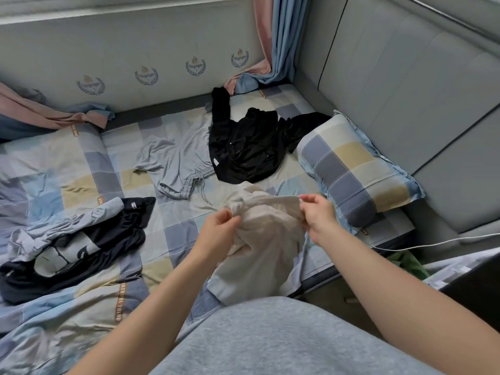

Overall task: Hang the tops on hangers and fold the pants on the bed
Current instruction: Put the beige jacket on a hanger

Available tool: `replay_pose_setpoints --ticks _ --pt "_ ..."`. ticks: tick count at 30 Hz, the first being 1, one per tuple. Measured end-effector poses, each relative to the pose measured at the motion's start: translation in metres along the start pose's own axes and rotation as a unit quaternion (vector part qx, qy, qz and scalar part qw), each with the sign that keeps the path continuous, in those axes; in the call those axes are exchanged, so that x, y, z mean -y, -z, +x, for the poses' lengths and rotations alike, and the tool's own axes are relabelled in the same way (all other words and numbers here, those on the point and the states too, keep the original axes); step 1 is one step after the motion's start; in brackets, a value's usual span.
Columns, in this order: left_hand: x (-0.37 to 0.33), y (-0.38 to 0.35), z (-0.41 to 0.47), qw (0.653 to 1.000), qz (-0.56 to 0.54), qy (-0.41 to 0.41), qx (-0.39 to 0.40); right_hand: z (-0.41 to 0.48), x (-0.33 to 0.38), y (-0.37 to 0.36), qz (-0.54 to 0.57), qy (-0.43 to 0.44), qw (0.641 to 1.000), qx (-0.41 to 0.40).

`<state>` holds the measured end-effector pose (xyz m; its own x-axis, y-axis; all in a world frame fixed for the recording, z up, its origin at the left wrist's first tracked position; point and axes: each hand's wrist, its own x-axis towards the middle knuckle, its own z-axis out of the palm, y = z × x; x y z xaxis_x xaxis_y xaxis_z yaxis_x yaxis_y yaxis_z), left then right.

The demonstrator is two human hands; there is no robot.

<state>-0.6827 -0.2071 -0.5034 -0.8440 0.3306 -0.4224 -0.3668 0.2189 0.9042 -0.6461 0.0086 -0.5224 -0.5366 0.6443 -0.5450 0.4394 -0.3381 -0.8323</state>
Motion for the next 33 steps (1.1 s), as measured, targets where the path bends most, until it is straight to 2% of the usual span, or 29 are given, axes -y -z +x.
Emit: replay_pose_setpoints --ticks 2,4,6,8,11,13,16,19,22,25,27,30,32,33 --pt "0.01 -0.004 -0.001 0.988 0.115 0.048 0.087 0.003 0.02 0.009 0.025 0.043 0.999 0.013" --pt "0.014 -0.007 -0.005 0.947 0.233 0.081 0.206 0.0 0.04 0.015 0.062 0.077 0.993 0.063" --pt "0.011 -0.009 -0.008 0.911 0.288 0.087 0.283 -0.009 0.059 0.019 0.093 0.111 0.981 0.132" --pt "0.007 -0.013 -0.005 0.925 0.279 0.05 0.252 -0.021 0.074 0.023 0.099 0.134 0.965 0.203" --pt "-0.003 -0.017 0.007 0.972 0.224 -0.033 0.066 -0.037 0.09 0.03 0.05 0.155 0.944 0.288" --pt "-0.01 -0.02 0.013 0.979 0.196 -0.054 -0.001 -0.045 0.095 0.033 0.017 0.164 0.926 0.339" --pt "-0.023 -0.028 0.02 0.981 0.183 -0.056 -0.026 -0.054 0.098 0.035 -0.024 0.172 0.904 0.392" --pt "-0.026 -0.038 0.028 0.981 0.192 0.003 0.003 -0.057 0.097 0.038 -0.04 0.177 0.899 0.398" --pt "-0.017 -0.039 0.034 0.989 0.081 0.108 0.06 -0.054 0.096 0.045 -0.062 0.177 0.907 0.378" --pt "-0.008 -0.031 0.039 0.975 -0.122 0.18 0.036 -0.048 0.092 0.053 -0.097 0.162 0.921 0.34" --pt "-0.004 -0.024 0.042 0.951 -0.244 0.191 -0.011 -0.042 0.087 0.057 -0.113 0.151 0.933 0.308" --pt "-0.005 -0.013 0.043 0.892 -0.403 0.2 -0.04 -0.032 0.078 0.064 -0.178 0.122 0.939 0.269" --pt "-0.01 -0.005 0.04 0.87 -0.457 0.186 -0.023 -0.025 0.071 0.067 -0.259 0.087 0.927 0.258" --pt "-0.012 -0.002 0.039 0.867 -0.466 0.178 -0.008 -0.021 0.066 0.066 -0.323 0.078 0.91 0.248"
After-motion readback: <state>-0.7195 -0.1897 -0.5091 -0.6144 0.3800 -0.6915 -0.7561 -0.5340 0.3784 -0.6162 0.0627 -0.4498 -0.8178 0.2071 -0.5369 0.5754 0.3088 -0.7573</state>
